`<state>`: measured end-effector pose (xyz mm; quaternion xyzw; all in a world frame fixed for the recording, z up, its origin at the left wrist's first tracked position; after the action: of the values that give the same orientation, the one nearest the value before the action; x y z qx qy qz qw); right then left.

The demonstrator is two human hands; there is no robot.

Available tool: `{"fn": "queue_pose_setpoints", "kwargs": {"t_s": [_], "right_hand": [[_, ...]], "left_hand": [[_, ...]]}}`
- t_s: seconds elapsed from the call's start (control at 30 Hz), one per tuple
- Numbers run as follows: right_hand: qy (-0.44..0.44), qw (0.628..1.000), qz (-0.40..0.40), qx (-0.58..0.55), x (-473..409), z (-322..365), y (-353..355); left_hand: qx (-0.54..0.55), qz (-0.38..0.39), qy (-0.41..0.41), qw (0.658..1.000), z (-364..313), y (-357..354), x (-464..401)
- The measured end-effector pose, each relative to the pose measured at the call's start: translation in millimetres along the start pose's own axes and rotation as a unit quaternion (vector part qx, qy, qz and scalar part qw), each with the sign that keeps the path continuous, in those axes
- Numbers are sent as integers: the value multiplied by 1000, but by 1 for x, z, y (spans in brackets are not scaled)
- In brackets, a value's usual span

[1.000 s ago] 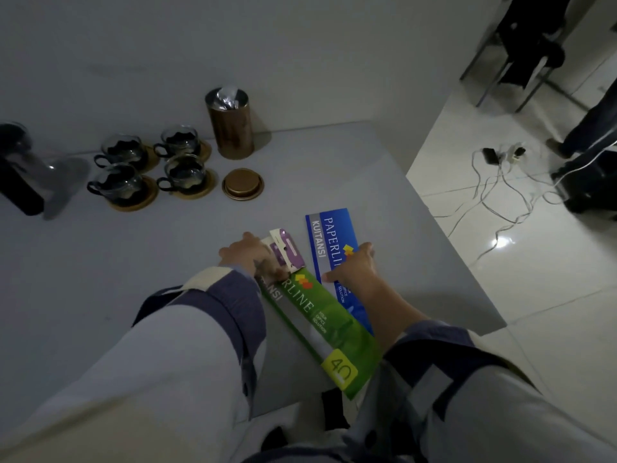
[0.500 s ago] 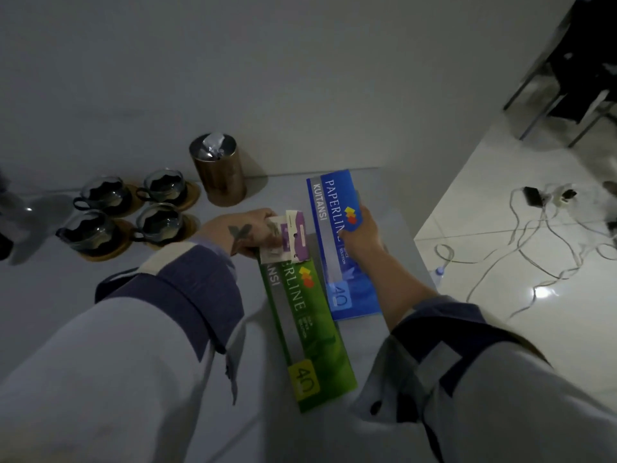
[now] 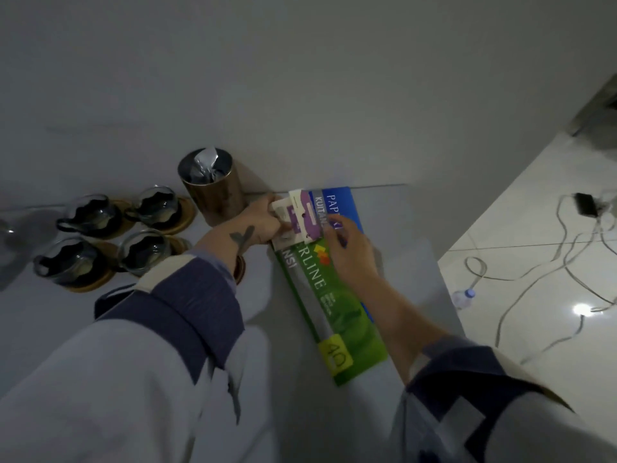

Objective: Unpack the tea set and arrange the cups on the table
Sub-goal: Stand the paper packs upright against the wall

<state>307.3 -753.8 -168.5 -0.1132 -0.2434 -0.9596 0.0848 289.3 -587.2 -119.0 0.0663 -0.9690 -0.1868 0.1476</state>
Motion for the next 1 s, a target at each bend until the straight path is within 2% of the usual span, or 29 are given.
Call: {"fn": "queue_pose_setpoints", "kwargs": {"t_s": [0.07,0.2,0.3,0.43,0.53,0.63,0.87,1.0], "right_hand": [[-33,998,35,-46,-1,-5,-4],[-74,992,-39,-91,-22,-5,8],[-90,992,-72,-41,-39,-1,17],[-113,990,-74,32,-54,-5,20],[-106,984,-100,104,-57,-10,19],[-111,980,-118,117,-60,-13,20],[-52,977,-99,179,-73,-8,17],[-48,973,-123,191,-72,-8,15]], "left_hand": [[25,-16,-11,999,-11,1,-15],[5,-121,-55,991,-19,4,-47],[-12,-131,-34,991,-9,-14,-58],[45,-154,13,987,7,-38,-61],[49,-184,-1,982,14,-43,-67],[35,-201,-17,979,16,-47,-73],[-43,-162,-65,984,15,-60,-78],[-20,-218,-125,968,20,-54,-84]]}}
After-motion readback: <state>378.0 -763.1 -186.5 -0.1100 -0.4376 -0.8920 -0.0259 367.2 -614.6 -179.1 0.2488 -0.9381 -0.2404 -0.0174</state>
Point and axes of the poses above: each hand's wrist, its own x-axis away from the middle knuckle, its own y-axis out of the back of the hand, z = x × y, the point moved 4 cm from there along -x, towards the middle knuckle, and after that the axes turned 12 degrees about -y, right-handed, at the moved point
